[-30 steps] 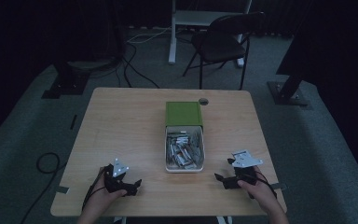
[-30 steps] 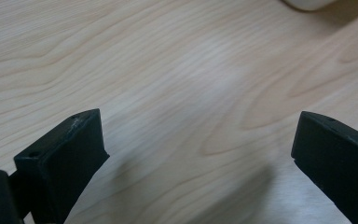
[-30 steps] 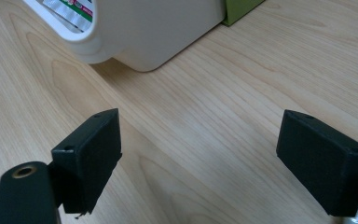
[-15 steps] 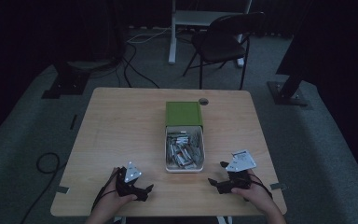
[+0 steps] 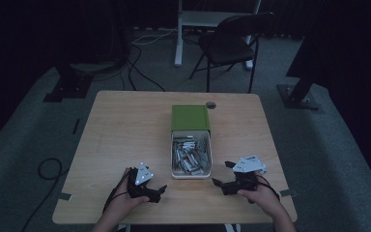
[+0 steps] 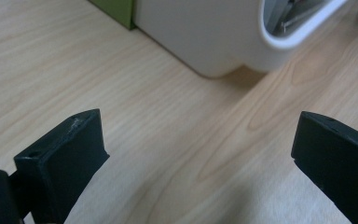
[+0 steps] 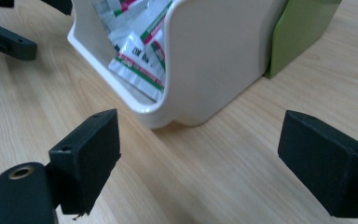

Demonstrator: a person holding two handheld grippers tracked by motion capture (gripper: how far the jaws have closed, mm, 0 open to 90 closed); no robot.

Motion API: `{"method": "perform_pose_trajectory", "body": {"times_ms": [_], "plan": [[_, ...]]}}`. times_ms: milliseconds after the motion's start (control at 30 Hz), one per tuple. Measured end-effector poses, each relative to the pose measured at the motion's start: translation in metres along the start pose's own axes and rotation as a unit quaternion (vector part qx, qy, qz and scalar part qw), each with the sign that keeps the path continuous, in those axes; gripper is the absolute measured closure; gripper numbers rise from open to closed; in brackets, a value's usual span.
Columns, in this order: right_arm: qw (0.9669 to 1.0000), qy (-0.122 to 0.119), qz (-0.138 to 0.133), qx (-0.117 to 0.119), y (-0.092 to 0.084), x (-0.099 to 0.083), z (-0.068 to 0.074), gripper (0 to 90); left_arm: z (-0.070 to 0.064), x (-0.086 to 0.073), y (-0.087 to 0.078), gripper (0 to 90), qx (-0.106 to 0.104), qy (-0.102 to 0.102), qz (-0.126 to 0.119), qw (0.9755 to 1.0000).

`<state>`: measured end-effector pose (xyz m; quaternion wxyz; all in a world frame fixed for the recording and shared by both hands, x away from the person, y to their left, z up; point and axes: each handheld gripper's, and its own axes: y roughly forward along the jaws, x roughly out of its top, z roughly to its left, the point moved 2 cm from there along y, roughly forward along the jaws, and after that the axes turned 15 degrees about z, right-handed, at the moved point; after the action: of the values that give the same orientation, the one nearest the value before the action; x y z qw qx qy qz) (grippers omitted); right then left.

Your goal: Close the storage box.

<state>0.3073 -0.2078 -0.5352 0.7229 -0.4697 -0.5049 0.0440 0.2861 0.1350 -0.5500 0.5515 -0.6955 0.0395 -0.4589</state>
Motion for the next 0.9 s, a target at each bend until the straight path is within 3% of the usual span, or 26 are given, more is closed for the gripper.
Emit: {"method": "perform_pose_trajectory", "body": {"times_ms": [467,900], "plan": [[0.9997,0.010,-0.023,-0.001,0.001,0.017,-0.003,12.6,0.003,0.019,0.005,3.3,0.001,0.001,-0.023,0.9997],[0.9994,0.021,-0.027,-0.003,0.006,0.025,-0.010,12.7,0.008,0.037,0.008,3.3,0.005,0.007,-0.043,0.9991]]}}
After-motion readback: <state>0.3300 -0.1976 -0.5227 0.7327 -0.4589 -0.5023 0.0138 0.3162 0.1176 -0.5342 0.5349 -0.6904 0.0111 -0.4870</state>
